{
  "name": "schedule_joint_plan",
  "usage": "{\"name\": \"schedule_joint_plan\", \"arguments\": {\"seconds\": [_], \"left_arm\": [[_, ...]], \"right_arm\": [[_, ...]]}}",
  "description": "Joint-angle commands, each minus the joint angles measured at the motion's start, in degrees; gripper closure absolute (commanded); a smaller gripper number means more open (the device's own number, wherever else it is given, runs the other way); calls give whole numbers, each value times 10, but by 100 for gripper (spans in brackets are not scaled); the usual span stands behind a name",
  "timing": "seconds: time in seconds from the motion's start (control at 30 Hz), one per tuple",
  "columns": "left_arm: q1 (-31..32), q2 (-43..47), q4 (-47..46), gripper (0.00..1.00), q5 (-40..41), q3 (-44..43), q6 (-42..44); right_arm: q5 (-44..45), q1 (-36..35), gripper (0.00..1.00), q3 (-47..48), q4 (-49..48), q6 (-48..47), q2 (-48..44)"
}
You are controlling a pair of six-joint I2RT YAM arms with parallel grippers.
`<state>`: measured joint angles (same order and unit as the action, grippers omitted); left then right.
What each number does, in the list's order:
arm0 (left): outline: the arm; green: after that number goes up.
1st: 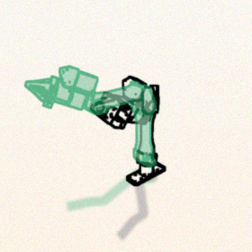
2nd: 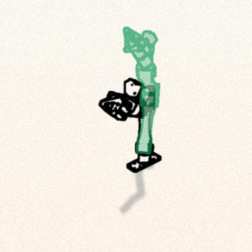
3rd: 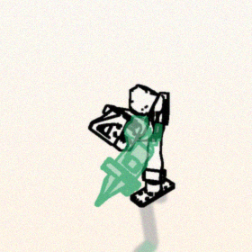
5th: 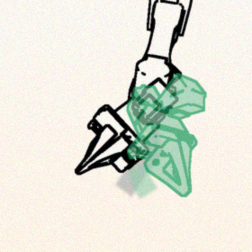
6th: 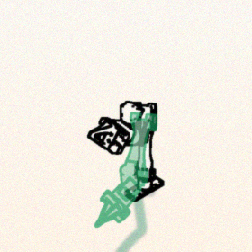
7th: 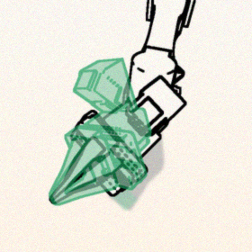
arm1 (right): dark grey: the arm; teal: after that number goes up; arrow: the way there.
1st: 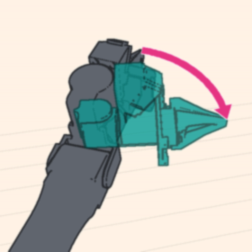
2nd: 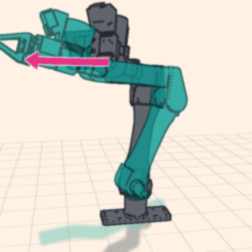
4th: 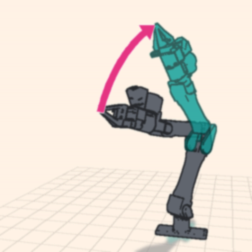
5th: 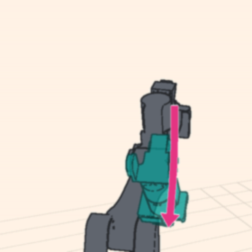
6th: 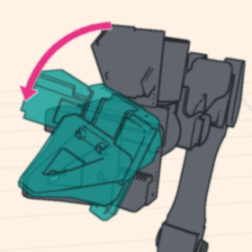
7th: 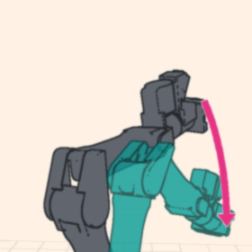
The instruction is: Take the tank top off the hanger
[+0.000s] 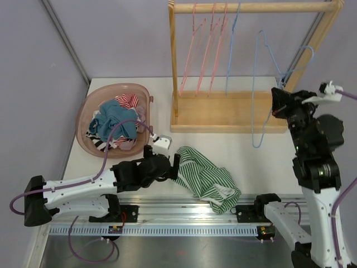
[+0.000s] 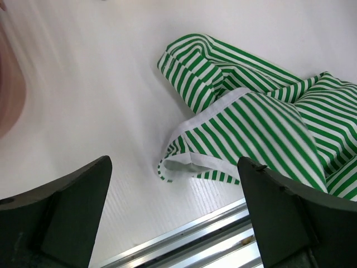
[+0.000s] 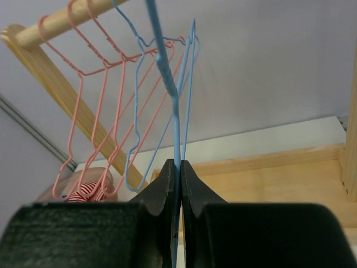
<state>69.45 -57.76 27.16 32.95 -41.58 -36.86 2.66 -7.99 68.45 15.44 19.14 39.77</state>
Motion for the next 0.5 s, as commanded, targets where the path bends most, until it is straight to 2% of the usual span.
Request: {"name": "schedule_joint_plan", "arguments": {"seconds": [0.0,0.13,0.27,0.47], "left_arm": [[2,19,52,1,46,-48,-21],[2,48,78,1,41,-58,-14],[2,81,108,1,41,-63,-7],[2,115,140,1,41,-59,0]], "right_arm": [[21,-4,100,116,127,-35,117],[45,-4,100,212,167,-46,201],[46,-4,100,359,226,-74,296],[48,-11,100,526,292,-103,425]]}}
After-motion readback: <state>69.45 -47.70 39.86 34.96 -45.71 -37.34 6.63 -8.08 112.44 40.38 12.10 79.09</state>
